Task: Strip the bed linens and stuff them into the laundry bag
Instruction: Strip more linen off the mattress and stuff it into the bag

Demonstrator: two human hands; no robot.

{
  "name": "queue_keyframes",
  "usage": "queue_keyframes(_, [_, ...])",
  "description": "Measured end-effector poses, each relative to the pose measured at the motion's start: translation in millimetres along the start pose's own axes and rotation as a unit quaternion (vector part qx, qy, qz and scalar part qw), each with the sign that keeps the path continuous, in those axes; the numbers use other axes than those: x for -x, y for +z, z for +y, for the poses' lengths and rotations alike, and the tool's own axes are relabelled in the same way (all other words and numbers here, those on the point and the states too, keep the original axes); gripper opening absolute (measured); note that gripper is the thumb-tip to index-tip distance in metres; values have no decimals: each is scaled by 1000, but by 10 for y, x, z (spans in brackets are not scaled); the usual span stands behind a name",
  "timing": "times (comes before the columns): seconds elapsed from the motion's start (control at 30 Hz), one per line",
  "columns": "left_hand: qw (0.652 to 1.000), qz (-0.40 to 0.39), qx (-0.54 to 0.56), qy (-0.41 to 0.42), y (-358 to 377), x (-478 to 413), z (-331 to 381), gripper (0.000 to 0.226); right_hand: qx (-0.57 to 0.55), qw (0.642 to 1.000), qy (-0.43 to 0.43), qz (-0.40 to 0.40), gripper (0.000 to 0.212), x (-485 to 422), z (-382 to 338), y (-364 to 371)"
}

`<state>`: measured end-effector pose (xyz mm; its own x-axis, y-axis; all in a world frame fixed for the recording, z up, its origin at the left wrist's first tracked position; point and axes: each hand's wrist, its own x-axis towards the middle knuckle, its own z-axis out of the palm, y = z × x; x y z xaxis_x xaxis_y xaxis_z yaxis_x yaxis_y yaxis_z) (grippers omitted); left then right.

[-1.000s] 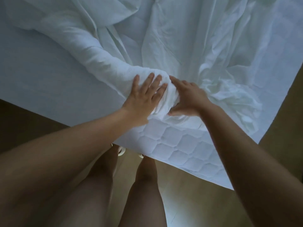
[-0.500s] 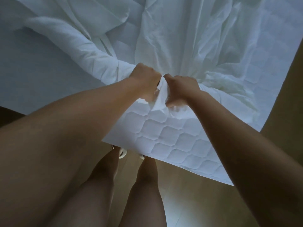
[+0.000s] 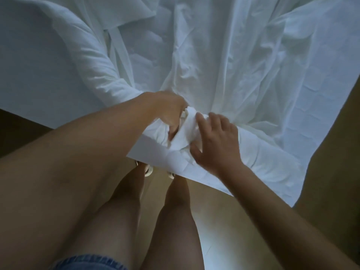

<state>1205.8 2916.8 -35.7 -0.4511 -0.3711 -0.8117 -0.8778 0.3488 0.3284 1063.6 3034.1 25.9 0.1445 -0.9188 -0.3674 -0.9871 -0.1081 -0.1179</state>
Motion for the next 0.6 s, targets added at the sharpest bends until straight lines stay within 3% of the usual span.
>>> queue_keyframes(0.03, [1000,15,-2,14,-59,38,2,72,28,999,-5,23,94,167,-47,104])
queue_keyframes(0.13, [995,56,-70,37,-92,291,126,80,124,992,-10,-14,115,283,-24,349])
queue_keyframes(0.23, [973,228,-9,-22,191,616,293,78,122,991,-8,-50,111,-95,152,175])
queue_keyframes(0.3, [936,344,-75,-12,470,739,405,84,42,987,-29,-149,118,-474,381,-50])
queue_keyframes(0.33, [925,354,-139,-8,525,720,439,90,12,980,-29,-196,121,-635,466,-192])
queue_keyframes(0.4, [936,289,-197,-26,510,554,455,98,-9,974,-4,-228,126,-846,533,-379])
queue_keyframes(0.53, [951,260,-156,-60,112,99,390,109,-8,982,122,-143,127,-720,311,-303])
queue_keyframes(0.6, [960,232,-147,-51,-71,-44,357,112,34,983,140,-112,129,-516,177,-119])
